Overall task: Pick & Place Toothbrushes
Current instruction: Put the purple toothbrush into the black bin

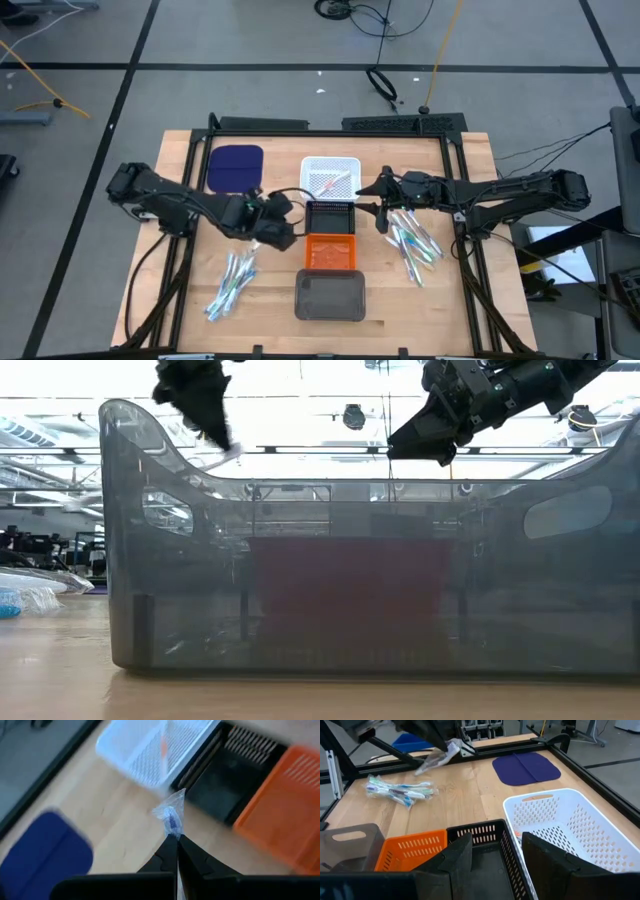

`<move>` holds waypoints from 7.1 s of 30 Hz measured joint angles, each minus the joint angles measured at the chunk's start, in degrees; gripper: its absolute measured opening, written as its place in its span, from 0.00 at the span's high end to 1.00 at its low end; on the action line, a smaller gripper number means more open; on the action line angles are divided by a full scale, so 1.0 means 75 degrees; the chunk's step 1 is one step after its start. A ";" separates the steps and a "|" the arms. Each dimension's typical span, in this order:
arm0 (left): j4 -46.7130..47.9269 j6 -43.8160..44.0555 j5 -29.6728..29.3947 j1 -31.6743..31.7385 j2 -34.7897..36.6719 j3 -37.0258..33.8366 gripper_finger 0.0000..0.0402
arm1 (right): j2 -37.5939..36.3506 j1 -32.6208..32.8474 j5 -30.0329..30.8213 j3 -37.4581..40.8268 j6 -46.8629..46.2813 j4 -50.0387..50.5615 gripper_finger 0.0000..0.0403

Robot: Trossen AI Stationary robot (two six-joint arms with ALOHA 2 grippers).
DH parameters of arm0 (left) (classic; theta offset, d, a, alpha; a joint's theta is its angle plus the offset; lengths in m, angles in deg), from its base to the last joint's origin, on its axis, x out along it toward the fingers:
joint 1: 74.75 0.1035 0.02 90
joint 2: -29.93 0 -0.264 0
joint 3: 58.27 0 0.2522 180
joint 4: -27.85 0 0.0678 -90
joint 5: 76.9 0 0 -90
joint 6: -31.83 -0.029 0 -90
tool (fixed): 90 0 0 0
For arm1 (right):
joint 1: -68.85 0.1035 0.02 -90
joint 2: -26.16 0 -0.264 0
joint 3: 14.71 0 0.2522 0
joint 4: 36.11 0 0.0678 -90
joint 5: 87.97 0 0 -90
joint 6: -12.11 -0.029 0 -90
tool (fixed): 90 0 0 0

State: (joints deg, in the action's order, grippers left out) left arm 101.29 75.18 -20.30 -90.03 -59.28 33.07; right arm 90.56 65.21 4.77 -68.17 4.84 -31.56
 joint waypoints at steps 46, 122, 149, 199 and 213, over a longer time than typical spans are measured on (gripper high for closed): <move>-0.6671 -0.5587 0.1140 0.0999 -0.0003 -0.0003 1.00 | 0.2030 0.0507 -0.0757 0.0003 0.0294 -0.5306 0.94; -0.5286 -0.6866 -0.0620 0.0471 0.0516 -0.0009 0.61 | 0.4223 0.3821 0.0051 -0.0474 -0.1232 -0.5909 0.98; -0.5167 -0.6708 -0.0623 0.0471 0.0513 -0.0009 0.61 | 0.4820 0.3794 0.0029 -0.0956 -0.0525 -0.5881 0.61; -0.5114 -0.6618 -0.0620 0.0471 0.0513 -0.0009 0.61 | 0.2923 0.3628 0.1061 -0.0962 0.0062 -0.2040 0.57; -0.4855 -0.6501 -0.0620 0.0471 0.0513 -0.0006 0.61 | 0.1487 0.3617 0.1856 -0.0959 -0.1765 0.1473 0.59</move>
State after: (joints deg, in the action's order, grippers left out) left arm 64.88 26.42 -24.95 -86.49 -55.43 33.03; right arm 101.71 92.34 18.68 -75.36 -8.40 -20.51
